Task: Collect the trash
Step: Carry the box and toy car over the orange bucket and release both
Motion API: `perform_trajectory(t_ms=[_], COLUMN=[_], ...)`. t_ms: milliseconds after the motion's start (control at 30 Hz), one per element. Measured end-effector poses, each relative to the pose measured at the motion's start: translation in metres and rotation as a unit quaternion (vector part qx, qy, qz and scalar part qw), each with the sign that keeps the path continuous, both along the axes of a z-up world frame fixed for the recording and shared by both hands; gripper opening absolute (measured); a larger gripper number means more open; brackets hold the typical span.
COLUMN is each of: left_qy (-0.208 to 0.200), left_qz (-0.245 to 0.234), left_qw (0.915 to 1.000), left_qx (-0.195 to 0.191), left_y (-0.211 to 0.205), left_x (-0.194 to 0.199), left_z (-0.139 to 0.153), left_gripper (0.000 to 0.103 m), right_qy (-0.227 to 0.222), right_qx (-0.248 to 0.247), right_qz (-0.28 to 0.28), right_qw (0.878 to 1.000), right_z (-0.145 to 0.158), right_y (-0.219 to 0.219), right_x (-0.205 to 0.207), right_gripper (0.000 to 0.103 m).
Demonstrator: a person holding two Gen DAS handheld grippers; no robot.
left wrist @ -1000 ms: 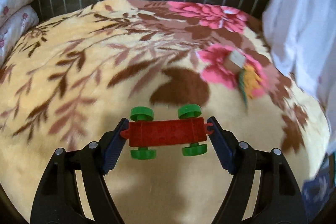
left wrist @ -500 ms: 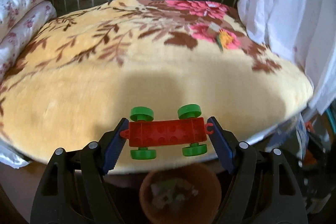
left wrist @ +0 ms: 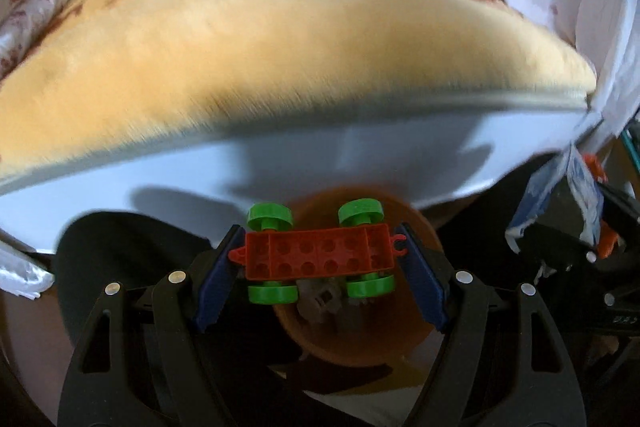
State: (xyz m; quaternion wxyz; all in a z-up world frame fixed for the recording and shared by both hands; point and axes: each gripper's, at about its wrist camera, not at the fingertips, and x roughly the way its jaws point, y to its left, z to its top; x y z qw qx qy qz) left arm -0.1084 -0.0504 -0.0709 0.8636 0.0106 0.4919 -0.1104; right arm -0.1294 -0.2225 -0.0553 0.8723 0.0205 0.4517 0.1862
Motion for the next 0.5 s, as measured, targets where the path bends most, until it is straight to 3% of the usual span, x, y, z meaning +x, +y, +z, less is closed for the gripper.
perform_trajectory(t_ms=[500], left_qy=[0.083], left_qz=[-0.006], left_qw=[0.9965], left_qx=[-0.004], left_y=[0.000], left_x=[0.019], left_z=[-0.050], left_gripper=[0.074], right_qy=[0.063], right_qx=[-0.015], right_qz=[0.004], right_qw=[0.998], right_z=[-0.044], right_y=[0.002], right_x=[0.007], right_gripper=[0.072])
